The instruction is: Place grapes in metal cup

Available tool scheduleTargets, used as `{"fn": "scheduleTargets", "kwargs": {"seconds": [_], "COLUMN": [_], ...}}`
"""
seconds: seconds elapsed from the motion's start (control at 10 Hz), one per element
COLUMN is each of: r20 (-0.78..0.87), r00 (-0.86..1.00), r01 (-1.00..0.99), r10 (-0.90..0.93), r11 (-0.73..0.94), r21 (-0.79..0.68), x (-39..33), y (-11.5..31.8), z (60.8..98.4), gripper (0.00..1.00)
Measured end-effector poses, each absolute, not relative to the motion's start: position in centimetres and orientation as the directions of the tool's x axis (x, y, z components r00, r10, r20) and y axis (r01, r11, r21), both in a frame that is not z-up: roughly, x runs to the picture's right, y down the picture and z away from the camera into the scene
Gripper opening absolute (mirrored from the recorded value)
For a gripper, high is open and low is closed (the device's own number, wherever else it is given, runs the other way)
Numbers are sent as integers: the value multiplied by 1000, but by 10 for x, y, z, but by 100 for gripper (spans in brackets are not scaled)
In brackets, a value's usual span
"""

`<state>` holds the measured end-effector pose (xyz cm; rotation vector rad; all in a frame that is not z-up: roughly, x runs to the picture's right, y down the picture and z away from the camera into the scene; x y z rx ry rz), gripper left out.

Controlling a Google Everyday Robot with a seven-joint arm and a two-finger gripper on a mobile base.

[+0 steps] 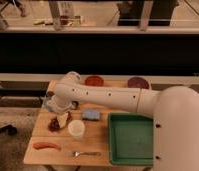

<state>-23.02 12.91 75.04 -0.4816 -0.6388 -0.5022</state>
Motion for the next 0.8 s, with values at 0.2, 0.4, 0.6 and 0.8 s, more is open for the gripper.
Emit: {"fn": "scheduleTargets", "kwargs": {"seconds": [0.2, 0.4, 0.6, 0.8], "r20": [663, 668, 672, 681], "r00": [697, 696, 693, 683], "r01": [563, 556, 553, 558], "r10": [-273, -264, -262, -263], "r11": [780, 787, 791, 790], "r21": [-271, -267, -262, -254], "x": [-228, -228, -230, -227], "y": [132, 132, 133, 135], "z": [758, 764, 766, 770], "gripper": [80, 80, 80, 80]}}
